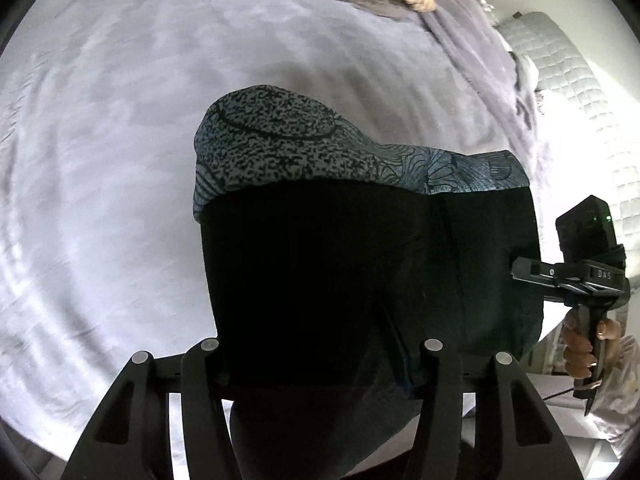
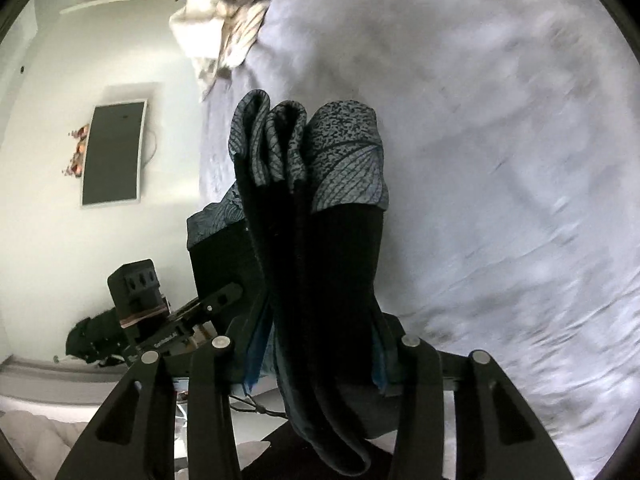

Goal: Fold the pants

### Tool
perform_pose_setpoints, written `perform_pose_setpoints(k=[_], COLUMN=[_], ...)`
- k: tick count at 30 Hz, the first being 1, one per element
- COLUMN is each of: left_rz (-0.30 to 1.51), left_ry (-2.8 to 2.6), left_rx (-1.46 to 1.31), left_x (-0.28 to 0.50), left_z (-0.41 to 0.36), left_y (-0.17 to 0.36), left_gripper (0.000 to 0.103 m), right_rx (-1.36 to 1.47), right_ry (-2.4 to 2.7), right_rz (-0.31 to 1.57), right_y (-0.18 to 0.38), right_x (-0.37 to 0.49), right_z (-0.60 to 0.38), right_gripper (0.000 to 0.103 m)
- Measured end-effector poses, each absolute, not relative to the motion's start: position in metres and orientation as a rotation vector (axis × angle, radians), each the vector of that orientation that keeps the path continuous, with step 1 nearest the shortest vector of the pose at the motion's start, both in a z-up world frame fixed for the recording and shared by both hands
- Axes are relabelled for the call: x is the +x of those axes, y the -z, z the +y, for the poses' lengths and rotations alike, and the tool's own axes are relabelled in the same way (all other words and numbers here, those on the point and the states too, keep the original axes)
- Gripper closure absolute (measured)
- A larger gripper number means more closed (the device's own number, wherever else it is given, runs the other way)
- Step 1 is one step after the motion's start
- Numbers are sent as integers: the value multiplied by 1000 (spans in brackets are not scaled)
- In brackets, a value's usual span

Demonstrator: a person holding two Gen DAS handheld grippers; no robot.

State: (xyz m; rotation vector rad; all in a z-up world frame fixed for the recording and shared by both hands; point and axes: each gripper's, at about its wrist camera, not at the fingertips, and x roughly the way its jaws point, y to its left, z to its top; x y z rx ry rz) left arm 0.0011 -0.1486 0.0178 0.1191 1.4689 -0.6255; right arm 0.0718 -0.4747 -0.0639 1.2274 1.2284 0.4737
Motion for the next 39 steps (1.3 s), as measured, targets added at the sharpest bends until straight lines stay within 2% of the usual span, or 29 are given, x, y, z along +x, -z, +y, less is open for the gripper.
perform_pose_setpoints(k=[2, 5, 6, 7, 8, 9, 18, 22, 29, 32, 34, 39], left_rz=[1490, 1496, 1505, 1509, 1515, 1524, 1425, 1344, 1366, 1344, 1339, 1374], left_ry=[583, 475, 436, 409, 391, 384, 294, 239, 59, 69, 72, 43], left_rx=[129, 206, 225, 207, 162, 137, 225, 210, 251, 341, 351, 308], left_x=[1, 3, 5, 7, 11, 13, 10, 19, 61, 62, 63, 59], left_z=[-134, -115, -109, -102, -95, -93, -86, -87, -91, -89, -87, -61], left_y=[-9, 18, 30, 40, 45, 47, 14, -7, 29, 42, 47, 36], left_gripper=[46, 36, 28, 21, 11, 10, 10, 10, 10, 9, 8, 8], right_rx=[1220, 1150, 1120, 1074, 1024, 981, 732, 668, 599, 518, 526, 571], right_ry=[-475, -428, -401, -353, -296, -238, -71, -29, 18, 53, 58, 59], right_rz=[1249, 1329, 1365, 1409, 1450, 1481, 1526, 1482, 1441, 1493, 1501, 1502], right_y=[68, 88, 96, 105, 112, 118, 82, 59, 47, 70, 79, 70], right_x=[76, 86, 88, 91, 93, 95, 73, 63, 80, 96, 98, 89], right_z=[-451, -416, -409, -401, -396, -394, -397, -394, -373, -361, -362, -381], right_gripper=[57, 57, 54, 47, 33, 22, 20, 20, 21, 20, 17, 16])
